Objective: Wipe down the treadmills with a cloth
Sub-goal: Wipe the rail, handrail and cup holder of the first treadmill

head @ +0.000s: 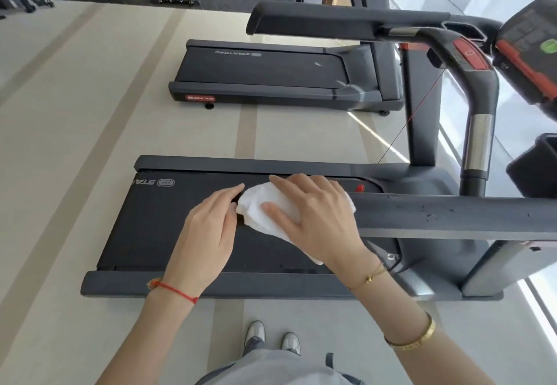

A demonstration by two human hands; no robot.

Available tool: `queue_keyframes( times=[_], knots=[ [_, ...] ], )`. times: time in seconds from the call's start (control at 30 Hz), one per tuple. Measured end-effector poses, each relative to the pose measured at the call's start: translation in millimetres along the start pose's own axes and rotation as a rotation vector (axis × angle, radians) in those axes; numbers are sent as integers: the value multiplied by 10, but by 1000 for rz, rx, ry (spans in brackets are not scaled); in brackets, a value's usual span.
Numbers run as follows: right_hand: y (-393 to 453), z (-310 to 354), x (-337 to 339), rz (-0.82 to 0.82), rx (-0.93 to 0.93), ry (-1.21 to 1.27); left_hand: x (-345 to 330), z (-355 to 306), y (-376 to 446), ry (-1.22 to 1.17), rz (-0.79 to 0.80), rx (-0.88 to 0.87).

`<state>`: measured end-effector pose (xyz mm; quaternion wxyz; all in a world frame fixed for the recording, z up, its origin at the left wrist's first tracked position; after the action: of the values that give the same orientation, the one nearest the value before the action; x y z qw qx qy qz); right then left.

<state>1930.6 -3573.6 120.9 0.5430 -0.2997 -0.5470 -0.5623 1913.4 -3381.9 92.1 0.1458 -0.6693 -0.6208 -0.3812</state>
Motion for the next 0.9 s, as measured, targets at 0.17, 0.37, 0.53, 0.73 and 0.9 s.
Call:
queue_keyframes(
  times=[0.17,0.37,0.53,0.73,0.9],
  knots=[
    [-113,-458,95,-226,-180,-6,18,18,-35,12,7,-29],
    [162,37,-4,-238,-141,-50,-18,37,-52,-25,12,-27],
    [-36,-176,-3,-213,-63,-20,-13,58,-40,-40,15,-22],
    [58,-224,85,-267,-243,-97,11,70,-37,-33,29,-49],
    [-53,78,-82,-226,-24,-69,5,82,-37,-77,23,-47]
  ],
)
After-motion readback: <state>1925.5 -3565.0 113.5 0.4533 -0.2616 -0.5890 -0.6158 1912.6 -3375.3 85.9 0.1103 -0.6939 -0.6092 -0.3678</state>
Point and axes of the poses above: each hand's wrist, its own y-axis towards the middle knuckle, its own x-axis out of the back of the hand, z = x × y, the point moved 1 cm from there along y, towards the middle knuckle, and after that the axes turned 5 degrees about -x, right-handed, at the moved point
